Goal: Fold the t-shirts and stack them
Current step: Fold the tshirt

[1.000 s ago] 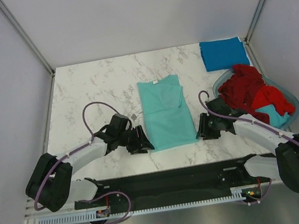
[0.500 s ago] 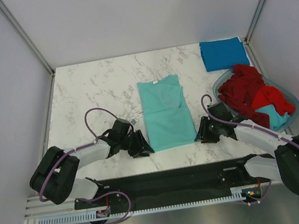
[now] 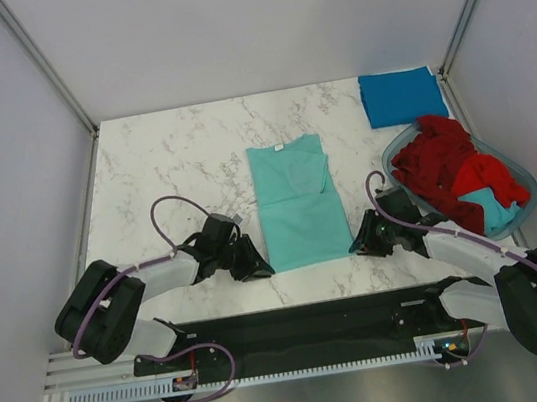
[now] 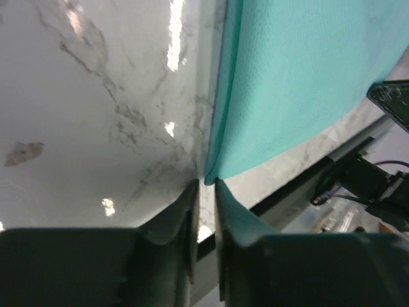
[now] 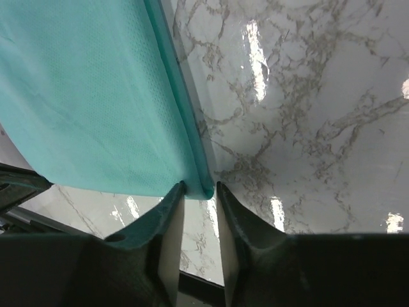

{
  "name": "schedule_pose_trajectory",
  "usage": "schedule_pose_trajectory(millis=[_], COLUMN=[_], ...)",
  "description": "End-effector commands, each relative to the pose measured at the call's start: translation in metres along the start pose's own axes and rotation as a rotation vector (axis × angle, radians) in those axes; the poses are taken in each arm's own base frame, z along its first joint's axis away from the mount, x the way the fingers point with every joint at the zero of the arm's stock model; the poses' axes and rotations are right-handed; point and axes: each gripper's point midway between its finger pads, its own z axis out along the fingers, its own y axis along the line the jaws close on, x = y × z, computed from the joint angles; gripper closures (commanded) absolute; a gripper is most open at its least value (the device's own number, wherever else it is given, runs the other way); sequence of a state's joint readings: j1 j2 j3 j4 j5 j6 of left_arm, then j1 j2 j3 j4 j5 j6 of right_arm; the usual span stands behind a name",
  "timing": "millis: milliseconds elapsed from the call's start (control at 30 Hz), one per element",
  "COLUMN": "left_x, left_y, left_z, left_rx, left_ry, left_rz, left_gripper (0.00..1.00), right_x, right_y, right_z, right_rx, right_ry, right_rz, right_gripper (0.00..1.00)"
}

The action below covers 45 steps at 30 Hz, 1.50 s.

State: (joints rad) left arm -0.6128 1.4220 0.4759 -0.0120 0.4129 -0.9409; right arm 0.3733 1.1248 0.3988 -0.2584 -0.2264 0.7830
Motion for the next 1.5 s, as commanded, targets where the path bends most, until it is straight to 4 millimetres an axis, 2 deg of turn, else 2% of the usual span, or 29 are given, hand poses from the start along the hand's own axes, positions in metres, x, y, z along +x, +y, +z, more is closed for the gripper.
schedule_pose_trajectory(millis=[0,67,167,367,533,567,600,633,700,767,933,1100,1300,1433,1467], left_x=[-0.009,-0.013,-0.015,-0.006,0.004,0.005,0.006,0.008,0.012,0.015,0.019,0.018,0.016,0.015,0.014], left_y=[0.017,0.012,0.007,0.001,0.000,0.000,0.000,-0.002,-0.002,-0.003,-0.003,0.008,0.015,0.016,0.017], left_z=[0.004,0.003,-0.001,-0.011,-0.016,-0.017,-0.018,-0.018,-0.016,-0.013,-0.001,0.002,0.005,0.008,0.008], left_rx=[-0.076,-0.065,-0.050,-0.011,0.007,0.013,0.015,0.021,0.017,0.007,-0.032,-0.074,-0.104,-0.116,-0.121], left_ry=[-0.064,-0.073,-0.094,-0.101,-0.101,-0.105,-0.104,-0.094,-0.086,-0.080,-0.064,-0.083,-0.101,-0.096,-0.098], left_rz=[-0.007,0.011,0.016,0.001,0.000,0.001,0.001,0.001,0.006,0.019,0.034,0.002,-0.010,-0.012,-0.014], left_gripper=[0.82,0.96,0.98,0.98,0.98,0.92,0.76,0.69,0.58,0.55,0.55,0.58,0.63,0.71,0.75], right_x=[0.007,0.008,0.010,0.009,0.019,0.021,0.023,0.023,0.024,0.026,0.029,0.030,0.032,0.034,0.035], right_y=[-0.021,-0.022,-0.018,-0.012,-0.012,-0.012,-0.012,-0.011,-0.009,-0.008,-0.004,0.002,0.000,-0.004,-0.005], right_z=[0.003,0.004,0.002,-0.010,-0.010,-0.010,-0.010,-0.011,-0.012,-0.012,-0.011,-0.012,-0.012,-0.011,-0.010], right_rx=[0.074,0.072,0.045,0.000,-0.024,-0.031,-0.036,-0.042,-0.055,-0.057,-0.068,-0.086,-0.083,-0.073,-0.070], right_ry=[-0.003,-0.001,0.000,-0.025,0.002,0.004,0.004,0.003,-0.003,-0.003,0.004,-0.002,-0.006,-0.007,-0.004], right_rz=[0.013,0.015,0.013,-0.050,-0.033,-0.027,-0.019,-0.018,-0.015,-0.013,-0.009,-0.013,-0.008,-0.009,-0.008], right_gripper=[0.69,0.77,1.00,1.00,1.00,1.00,1.00,1.00,1.00,1.00,1.00,1.00,1.00,1.00,1.00])
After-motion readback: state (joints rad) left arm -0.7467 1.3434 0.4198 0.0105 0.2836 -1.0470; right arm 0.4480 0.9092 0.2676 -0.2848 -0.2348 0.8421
